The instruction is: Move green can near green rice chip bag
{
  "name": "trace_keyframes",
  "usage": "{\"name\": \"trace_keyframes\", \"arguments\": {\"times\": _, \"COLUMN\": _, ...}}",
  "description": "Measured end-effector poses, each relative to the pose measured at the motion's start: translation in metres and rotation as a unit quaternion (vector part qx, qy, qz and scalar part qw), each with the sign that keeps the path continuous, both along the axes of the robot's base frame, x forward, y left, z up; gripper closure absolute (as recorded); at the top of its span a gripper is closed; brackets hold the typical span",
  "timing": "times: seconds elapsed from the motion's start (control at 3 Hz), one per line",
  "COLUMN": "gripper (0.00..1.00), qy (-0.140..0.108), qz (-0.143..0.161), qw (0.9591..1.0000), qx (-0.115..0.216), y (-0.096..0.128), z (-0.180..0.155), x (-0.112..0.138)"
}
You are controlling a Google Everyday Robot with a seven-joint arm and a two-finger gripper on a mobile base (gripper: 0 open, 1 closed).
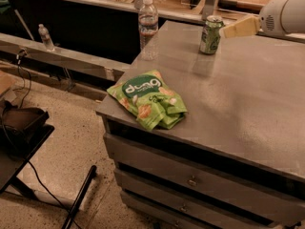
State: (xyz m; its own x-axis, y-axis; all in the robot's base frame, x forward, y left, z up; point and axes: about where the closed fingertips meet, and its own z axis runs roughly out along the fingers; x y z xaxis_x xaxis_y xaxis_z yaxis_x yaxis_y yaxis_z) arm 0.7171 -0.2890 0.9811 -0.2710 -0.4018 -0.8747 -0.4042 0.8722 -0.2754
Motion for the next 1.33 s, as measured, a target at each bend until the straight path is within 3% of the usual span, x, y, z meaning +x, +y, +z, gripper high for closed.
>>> {"name": "trace_keyframes", "arguments": {"times": 0.67, "gripper": 0.0, "qy": -0.016, "qz": -0.006, "qw": 0.9982, "qx": 0.058, "y": 0.016, "z": -0.024, "x": 0.041}}
{"name": "trace_keyframes", "arguments": {"times": 1.0, "gripper": 0.0, "qy": -0.025, "qz": 0.007, "qw": 0.9971, "qx": 0.072, "y": 0.032, "z": -0.034, "x": 0.062}}
{"name": "trace_keyframes", "arguments": {"times": 1.33, "gripper": 0.18, "qy": -0.026, "qz": 0.026, "qw": 0.9959, "qx": 0.083, "y": 0.05, "z": -0.046, "x": 0.081}}
